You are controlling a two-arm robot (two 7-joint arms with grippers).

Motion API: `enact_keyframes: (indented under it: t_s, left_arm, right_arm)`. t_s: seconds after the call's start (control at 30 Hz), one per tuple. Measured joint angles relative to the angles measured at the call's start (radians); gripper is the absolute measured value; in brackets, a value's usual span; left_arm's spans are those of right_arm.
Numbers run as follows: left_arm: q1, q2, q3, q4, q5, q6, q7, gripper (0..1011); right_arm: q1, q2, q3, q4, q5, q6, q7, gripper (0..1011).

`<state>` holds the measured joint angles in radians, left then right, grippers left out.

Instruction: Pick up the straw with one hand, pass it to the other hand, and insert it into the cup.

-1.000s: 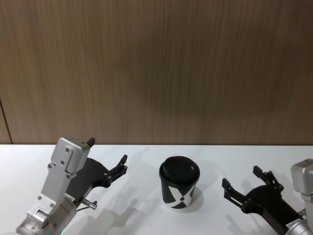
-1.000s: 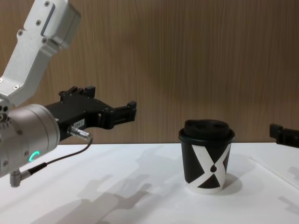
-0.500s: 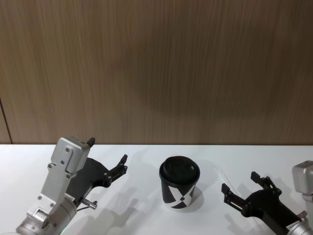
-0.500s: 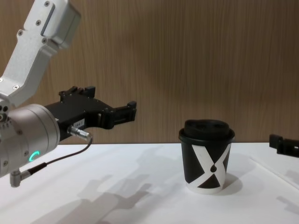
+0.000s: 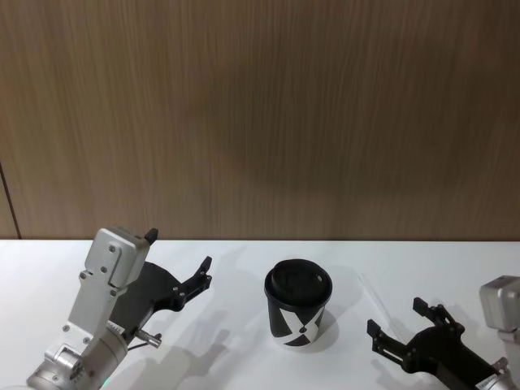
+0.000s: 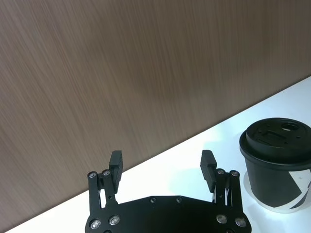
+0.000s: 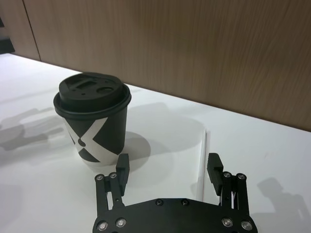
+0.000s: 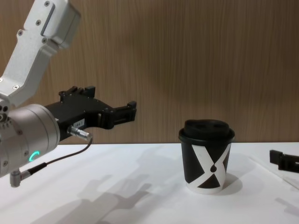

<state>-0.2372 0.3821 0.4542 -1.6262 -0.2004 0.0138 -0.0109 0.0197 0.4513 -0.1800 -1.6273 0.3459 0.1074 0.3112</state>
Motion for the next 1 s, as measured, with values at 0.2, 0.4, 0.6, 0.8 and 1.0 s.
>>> enact_keyframes:
  t_s: [0.2, 0.4, 0.6, 0.8, 1.0]
  left_arm:
    - [0.0, 0.0, 0.0, 0.0, 0.0, 0.0, 0.0, 1003]
    - [0.0, 0.0, 0.0, 0.0, 0.0, 0.0, 0.0, 1003]
    - [0.0, 0.0, 0.0, 0.0, 0.0, 0.0, 0.0, 1003]
    - [0.0, 0.0, 0.0, 0.0, 0.0, 0.0, 0.0, 1003]
    - [0.0, 0.0, 0.0, 0.0, 0.0, 0.0, 0.0, 1004]
  right_arm:
    - [0.006, 0.007, -0.004, 0.022, -0.001, -0.001, 0.016, 1001]
    - [0.01, 0.008, -0.005, 0.036, 0.009, 0.006, 0.022, 1001]
    - [0.012, 0.002, -0.002, 0.046, 0.028, 0.021, 0.022, 1001]
    - [0.016, -0.003, 0.002, 0.053, 0.049, 0.043, 0.019, 1001]
    - [0.019, -0.004, 0.003, 0.058, 0.063, 0.06, 0.013, 1001]
